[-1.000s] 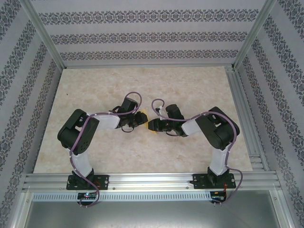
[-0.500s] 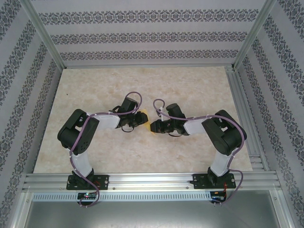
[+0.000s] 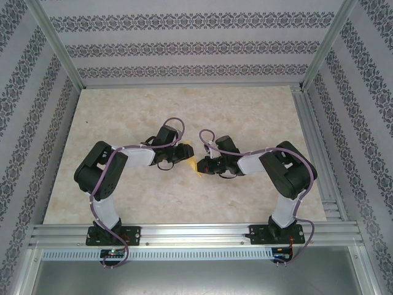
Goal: Fold a paper plane with a square sheet of paper (pick it up from the middle)
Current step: Fold the wing for the fifth time at the center of the table.
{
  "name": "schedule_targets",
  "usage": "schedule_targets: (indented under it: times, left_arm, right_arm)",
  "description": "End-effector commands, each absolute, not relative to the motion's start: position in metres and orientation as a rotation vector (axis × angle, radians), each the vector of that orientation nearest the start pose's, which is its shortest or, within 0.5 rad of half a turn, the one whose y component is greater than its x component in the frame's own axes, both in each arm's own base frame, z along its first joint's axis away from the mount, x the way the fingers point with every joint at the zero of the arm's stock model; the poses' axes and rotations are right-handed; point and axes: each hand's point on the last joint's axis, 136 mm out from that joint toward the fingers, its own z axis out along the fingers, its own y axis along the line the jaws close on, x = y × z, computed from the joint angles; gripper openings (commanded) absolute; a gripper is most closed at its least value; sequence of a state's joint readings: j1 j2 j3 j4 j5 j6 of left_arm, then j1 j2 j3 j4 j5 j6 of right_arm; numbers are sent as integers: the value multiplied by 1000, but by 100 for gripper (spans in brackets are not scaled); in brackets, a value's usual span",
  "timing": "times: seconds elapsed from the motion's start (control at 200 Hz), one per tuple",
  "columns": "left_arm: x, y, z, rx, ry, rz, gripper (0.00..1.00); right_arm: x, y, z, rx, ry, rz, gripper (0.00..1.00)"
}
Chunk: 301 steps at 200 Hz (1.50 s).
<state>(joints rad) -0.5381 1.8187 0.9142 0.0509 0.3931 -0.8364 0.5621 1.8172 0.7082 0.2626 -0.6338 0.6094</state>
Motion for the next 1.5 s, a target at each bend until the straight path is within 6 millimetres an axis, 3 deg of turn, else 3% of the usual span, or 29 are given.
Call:
schedule_targets:
  times: [0.0, 0.285, 0.869, 1.499]
  left_arm:
    - [353, -296, 77, -67, 2499, -1123, 43]
    - [343, -291, 90, 9, 2435, -1133, 51]
    - [326, -310, 63, 67, 2496, -1237, 39]
    - [331, -302, 42, -12, 2570, -1132, 37]
  right_arm:
    - [279, 284, 4, -153, 2627, 1226, 0]
    - [281, 280, 7, -96, 2598, 1279, 2]
    - [281, 276, 0, 19, 2621, 1336, 1]
    - [271, 274, -10, -61, 2676, 1319, 7]
